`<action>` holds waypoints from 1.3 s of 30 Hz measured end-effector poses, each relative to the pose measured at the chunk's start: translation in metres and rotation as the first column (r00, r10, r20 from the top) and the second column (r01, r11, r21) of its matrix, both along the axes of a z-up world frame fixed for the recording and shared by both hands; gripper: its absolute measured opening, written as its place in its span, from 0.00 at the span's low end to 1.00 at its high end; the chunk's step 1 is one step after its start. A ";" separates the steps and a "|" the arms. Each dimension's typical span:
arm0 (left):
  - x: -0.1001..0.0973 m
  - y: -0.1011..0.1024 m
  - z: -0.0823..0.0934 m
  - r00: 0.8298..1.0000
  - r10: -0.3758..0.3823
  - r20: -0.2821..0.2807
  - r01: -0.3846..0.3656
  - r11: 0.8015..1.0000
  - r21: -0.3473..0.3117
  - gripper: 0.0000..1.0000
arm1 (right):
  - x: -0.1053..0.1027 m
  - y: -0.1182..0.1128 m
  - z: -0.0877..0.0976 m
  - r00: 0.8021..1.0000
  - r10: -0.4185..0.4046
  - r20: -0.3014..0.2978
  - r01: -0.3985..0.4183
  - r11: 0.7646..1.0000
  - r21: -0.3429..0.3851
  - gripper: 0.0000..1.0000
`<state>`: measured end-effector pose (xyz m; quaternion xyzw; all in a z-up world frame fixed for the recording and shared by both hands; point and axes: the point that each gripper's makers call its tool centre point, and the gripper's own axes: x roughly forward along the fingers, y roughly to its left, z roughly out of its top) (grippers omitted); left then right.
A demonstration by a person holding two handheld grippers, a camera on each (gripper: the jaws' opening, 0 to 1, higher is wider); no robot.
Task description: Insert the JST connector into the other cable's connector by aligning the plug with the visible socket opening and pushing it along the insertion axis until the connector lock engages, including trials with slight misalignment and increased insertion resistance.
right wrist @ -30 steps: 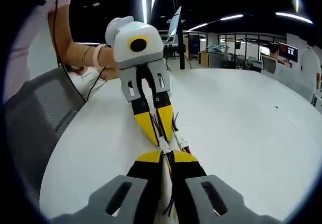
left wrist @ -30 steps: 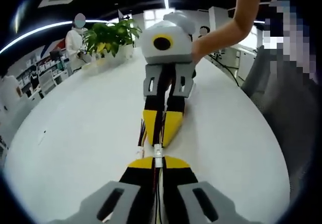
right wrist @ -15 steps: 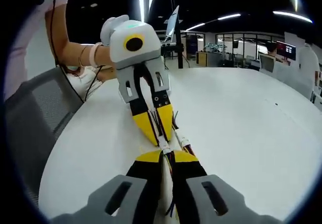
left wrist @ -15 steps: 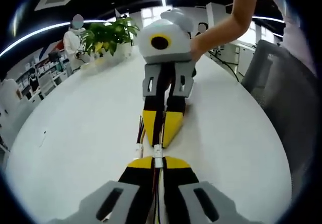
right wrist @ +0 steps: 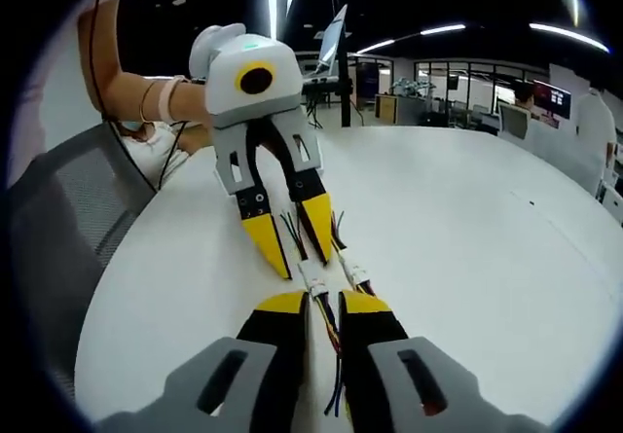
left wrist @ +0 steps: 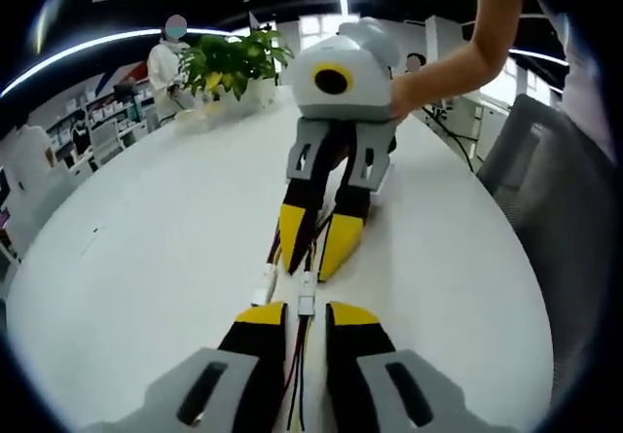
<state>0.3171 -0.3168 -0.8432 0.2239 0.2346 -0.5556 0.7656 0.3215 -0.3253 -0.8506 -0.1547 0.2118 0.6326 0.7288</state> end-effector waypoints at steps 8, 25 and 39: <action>0.001 0.008 0.017 0.997 0.071 -0.031 -0.074 0.994 -0.077 0.13 | -0.001 -0.006 0.014 0.999 -0.039 0.005 0.039 0.999 -0.001 0.14; -0.022 0.009 0.034 0.994 0.099 -0.041 -0.101 0.993 -0.061 0.26 | -0.017 -0.009 0.046 0.992 -0.123 0.024 0.123 0.992 -0.003 0.57; -0.025 0.012 0.045 0.982 0.173 -0.079 -0.180 0.980 -0.088 0.41 | -0.026 -0.017 0.053 0.986 -0.164 -0.042 0.165 0.986 0.006 0.75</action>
